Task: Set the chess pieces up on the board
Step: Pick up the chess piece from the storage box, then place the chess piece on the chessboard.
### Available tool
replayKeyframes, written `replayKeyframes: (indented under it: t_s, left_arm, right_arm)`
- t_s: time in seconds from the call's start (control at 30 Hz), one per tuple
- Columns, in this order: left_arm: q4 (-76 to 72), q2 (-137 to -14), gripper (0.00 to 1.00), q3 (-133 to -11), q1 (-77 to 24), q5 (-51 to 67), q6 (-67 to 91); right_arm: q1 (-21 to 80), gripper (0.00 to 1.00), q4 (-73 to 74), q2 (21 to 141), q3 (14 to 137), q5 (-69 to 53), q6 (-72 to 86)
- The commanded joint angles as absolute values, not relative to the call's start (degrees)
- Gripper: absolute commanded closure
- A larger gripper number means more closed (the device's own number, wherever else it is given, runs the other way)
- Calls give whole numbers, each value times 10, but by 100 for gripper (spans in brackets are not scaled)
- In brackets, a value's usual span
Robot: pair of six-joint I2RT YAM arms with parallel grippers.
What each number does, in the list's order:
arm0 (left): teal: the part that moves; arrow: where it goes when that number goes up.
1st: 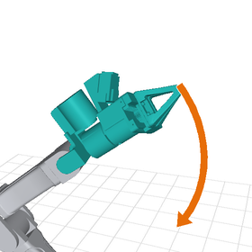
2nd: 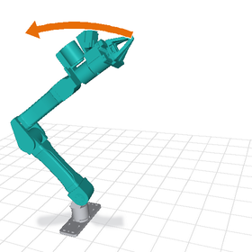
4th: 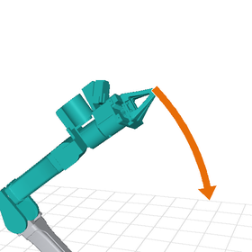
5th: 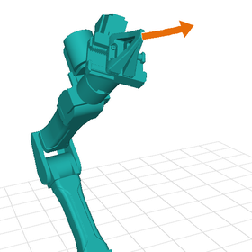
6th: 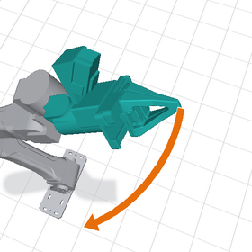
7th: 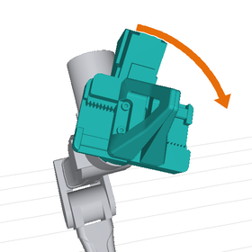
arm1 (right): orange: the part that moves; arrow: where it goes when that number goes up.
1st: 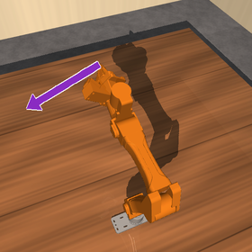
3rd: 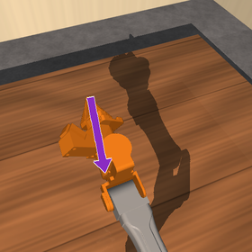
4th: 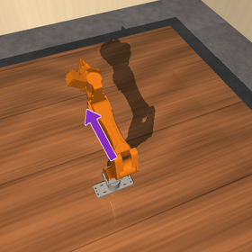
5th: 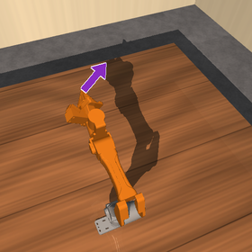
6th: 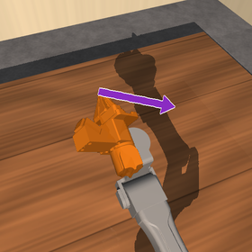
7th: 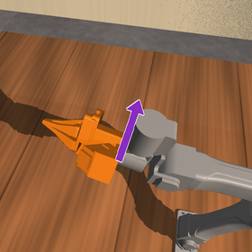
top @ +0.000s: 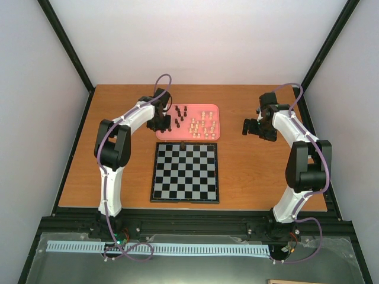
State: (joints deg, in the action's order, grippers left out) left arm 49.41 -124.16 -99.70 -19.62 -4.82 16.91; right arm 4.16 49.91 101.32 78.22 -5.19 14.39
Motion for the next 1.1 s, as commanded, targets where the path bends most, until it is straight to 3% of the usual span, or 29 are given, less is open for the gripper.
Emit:
replayKeyframes:
  t_s: [0.0,0.4,0.7,1.07]
  left_arm:
    - [507,-1231,99,-1026,-193,-55,170]
    - [558,-1080,99,-1013,-233,30,185]
    - [598,-1146,98,-1095,-293,150,160]
    - [628,-1221,98,-1127,-334,112,116]
  right_arm:
    - [44,0,498,1017,791,-49,143]
    - [44,0,491,1019,786,-59,145]
    - [44,0,491,1015,787,-60,145]
    - [44,0,491,1000,768,-54,144]
